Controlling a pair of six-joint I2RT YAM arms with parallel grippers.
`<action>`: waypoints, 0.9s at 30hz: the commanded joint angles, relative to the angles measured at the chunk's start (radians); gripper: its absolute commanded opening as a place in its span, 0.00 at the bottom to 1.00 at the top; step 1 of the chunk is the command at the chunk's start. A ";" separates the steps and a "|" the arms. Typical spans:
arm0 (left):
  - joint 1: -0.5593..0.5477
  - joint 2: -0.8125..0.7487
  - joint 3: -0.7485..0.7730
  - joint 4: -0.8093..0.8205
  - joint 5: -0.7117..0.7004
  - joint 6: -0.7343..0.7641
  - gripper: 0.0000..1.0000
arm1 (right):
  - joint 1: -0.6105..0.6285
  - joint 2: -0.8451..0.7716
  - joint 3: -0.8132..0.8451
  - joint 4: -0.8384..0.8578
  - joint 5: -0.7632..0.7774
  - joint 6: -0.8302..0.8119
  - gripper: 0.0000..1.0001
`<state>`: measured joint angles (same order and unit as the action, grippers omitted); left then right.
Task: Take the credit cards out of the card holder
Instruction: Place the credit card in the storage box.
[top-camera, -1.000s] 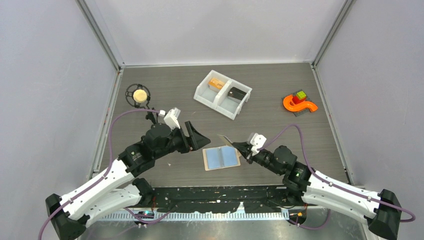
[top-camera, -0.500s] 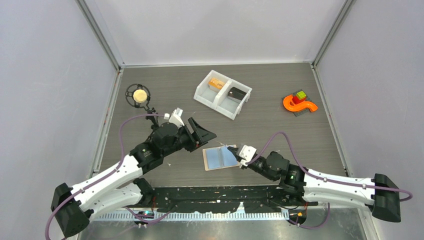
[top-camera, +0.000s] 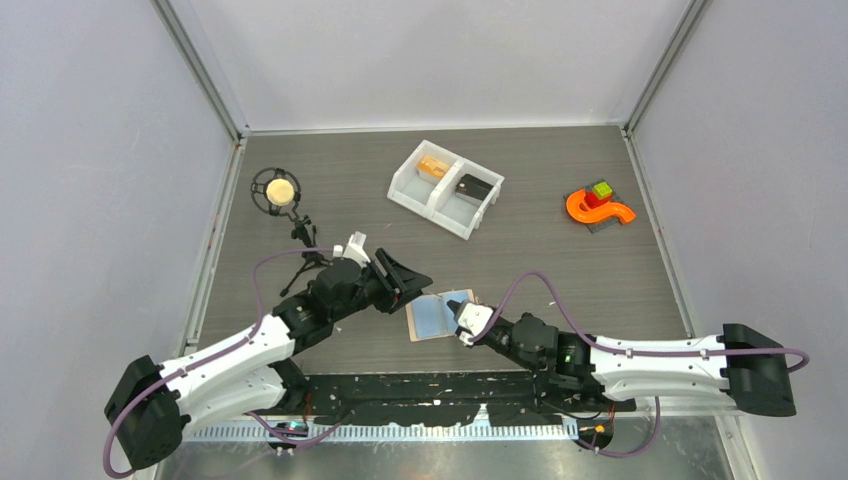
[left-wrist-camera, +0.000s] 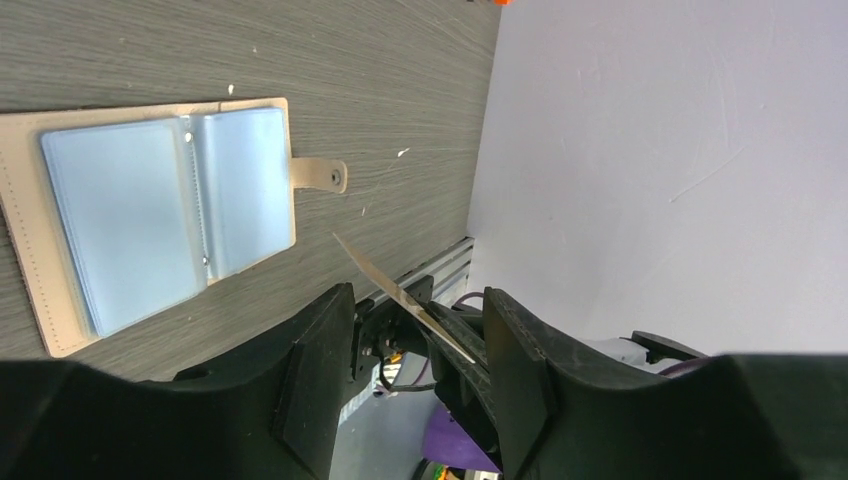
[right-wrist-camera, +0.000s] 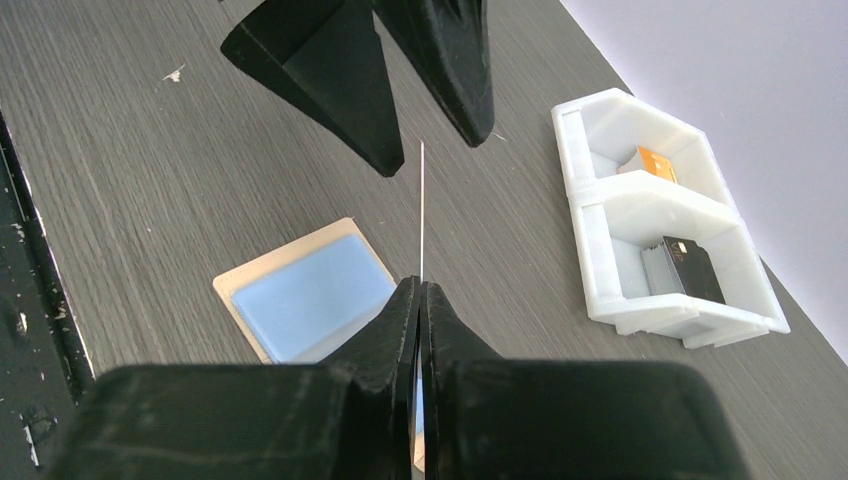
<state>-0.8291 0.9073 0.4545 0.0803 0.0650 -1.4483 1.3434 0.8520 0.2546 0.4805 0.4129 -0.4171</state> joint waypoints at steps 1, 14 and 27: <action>0.006 -0.020 -0.033 0.102 -0.011 -0.050 0.52 | 0.018 0.014 0.040 0.094 0.040 -0.008 0.05; 0.017 -0.031 -0.074 0.177 0.021 -0.070 0.24 | 0.070 0.064 0.051 0.054 0.019 -0.069 0.05; 0.048 -0.015 -0.102 0.266 0.092 0.093 0.00 | 0.076 -0.035 0.099 -0.135 0.049 0.106 0.50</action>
<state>-0.8009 0.8902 0.3378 0.2539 0.1028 -1.4750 1.4132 0.8639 0.2832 0.4179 0.4362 -0.4301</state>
